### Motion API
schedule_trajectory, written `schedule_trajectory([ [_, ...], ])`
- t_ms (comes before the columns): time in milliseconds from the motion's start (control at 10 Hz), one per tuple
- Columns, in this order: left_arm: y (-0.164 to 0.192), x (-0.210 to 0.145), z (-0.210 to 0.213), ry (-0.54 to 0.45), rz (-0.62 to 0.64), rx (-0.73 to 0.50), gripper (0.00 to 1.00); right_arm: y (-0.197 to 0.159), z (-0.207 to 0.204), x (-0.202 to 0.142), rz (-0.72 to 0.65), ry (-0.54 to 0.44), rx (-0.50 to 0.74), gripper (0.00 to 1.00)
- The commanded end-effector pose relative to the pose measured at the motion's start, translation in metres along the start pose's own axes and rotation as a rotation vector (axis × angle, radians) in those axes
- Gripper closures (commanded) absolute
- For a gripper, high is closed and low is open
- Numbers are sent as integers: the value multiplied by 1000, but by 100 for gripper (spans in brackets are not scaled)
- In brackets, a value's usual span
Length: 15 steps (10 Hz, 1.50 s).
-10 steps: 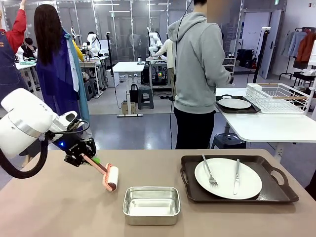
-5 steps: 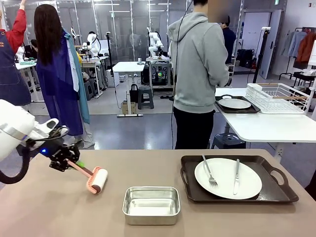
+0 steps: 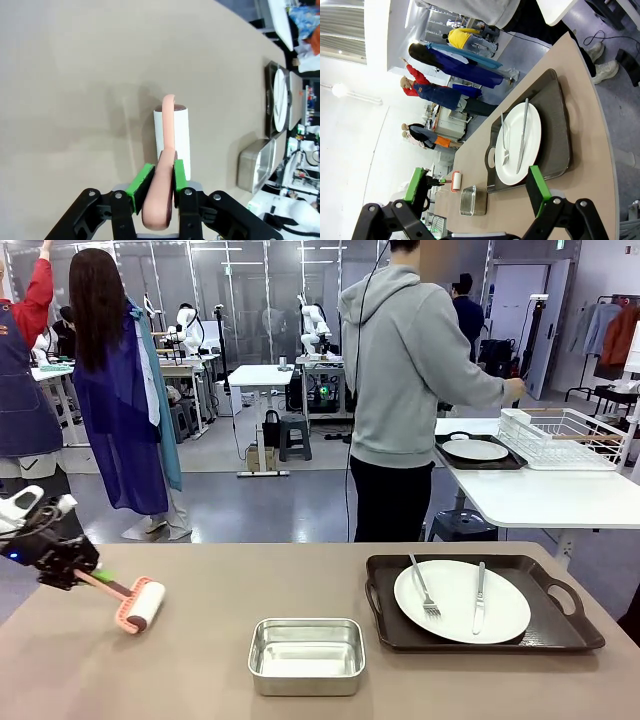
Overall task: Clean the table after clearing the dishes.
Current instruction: When the left (or right) Handle tray is removed, use the left hand (or right hand) to clean the left (or right) side of the table with the Lint Roller.
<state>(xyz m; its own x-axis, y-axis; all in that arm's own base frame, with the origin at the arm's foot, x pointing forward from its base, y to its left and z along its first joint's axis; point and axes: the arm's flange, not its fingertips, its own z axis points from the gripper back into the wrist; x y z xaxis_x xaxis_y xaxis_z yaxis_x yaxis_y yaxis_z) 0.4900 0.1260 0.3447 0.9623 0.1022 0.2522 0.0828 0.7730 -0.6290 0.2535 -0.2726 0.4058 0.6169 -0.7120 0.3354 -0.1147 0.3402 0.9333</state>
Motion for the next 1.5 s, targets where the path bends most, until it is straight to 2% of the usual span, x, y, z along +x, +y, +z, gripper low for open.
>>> schedule_trajectory([
  [0,24,-8,28,-42,-38,96,77,3,2,0,6,-3,9,0],
  [200,26,-13,66,-72,-51,159,77,3,2,0,6,-3,9,0],
  [300,17,-18,87,-56,-59,198,77,3,2,0,6,-3,9,0],
  [400,7,-22,101,-81,-61,240,77,3,2,0,6,-3,9,0],
  [500,-9,-27,116,-104,-70,288,77,3,2,0,6,-3,9,0],
  [600,-28,-33,129,-136,-74,398,77,3,2,0,6,-3,9,0],
  [700,-51,-37,141,-132,-116,405,77,3,2,0,6,-3,9,0],
  [900,-98,-44,164,-192,-197,496,77,3,2,0,6,-3,9,0],
  [1100,-127,-50,177,-233,-209,515,77,3,2,0,6,-3,9,0],
  [1200,-103,-35,174,-185,-213,469,77,3,2,0,6,-3,9,0],
  [1400,-103,-35,174,-185,-213,469,77,3,2,0,6,-3,9,0],
])
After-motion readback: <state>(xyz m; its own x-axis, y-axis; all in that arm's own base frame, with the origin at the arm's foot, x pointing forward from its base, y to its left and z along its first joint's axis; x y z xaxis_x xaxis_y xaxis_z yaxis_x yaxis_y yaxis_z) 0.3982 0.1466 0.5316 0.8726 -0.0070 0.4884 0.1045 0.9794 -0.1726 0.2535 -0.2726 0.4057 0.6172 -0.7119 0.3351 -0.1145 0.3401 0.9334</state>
